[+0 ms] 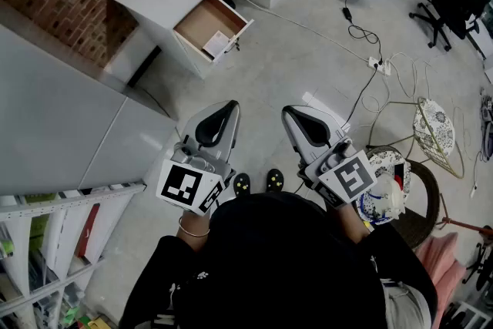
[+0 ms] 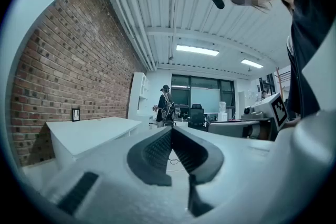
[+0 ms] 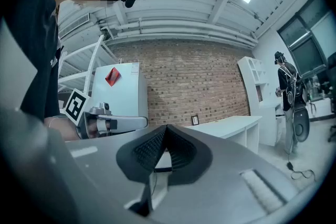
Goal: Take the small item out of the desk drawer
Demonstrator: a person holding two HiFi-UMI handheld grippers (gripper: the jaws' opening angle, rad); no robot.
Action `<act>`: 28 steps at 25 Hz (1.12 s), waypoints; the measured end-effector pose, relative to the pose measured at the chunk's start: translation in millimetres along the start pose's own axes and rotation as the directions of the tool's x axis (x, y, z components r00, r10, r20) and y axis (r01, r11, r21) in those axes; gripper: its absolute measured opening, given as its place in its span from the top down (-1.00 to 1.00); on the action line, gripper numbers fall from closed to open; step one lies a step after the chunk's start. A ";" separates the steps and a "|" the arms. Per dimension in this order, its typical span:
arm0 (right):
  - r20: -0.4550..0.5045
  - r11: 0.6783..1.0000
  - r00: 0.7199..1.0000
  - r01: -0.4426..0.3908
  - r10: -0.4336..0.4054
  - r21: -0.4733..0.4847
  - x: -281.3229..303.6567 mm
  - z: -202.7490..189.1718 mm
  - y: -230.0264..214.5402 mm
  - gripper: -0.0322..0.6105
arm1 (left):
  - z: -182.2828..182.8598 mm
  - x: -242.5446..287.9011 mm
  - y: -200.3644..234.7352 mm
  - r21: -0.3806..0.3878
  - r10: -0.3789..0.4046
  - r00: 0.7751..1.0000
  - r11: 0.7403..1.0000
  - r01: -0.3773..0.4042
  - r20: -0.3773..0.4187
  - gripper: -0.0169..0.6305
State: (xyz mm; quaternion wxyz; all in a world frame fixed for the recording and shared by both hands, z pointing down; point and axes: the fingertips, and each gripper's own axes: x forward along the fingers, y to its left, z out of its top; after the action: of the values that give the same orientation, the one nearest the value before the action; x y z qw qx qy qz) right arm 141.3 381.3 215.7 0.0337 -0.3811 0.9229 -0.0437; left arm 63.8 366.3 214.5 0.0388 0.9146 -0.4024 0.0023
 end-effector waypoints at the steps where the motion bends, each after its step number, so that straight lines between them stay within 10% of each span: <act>1: 0.000 1.000 1.000 -0.003 0.003 -0.001 -0.4 0.4 0.0 0.87 | -0.3 0.0 -0.8 0.000 0.001 1.000 1.000 -0.001 -0.002 0.96; 28: 0.045 0.998 0.999 0.015 -0.017 0.056 -56.4 4.6 -62.8 0.86 | -6.7 32.3 -40.4 0.012 0.048 0.999 0.999 -0.048 -0.009 0.96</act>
State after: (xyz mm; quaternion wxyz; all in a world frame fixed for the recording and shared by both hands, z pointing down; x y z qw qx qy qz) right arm 225.6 376.6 219.5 0.0649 -0.3883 0.9172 -0.0611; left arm 115.6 370.2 219.5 0.0353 0.9050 -0.4239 0.0099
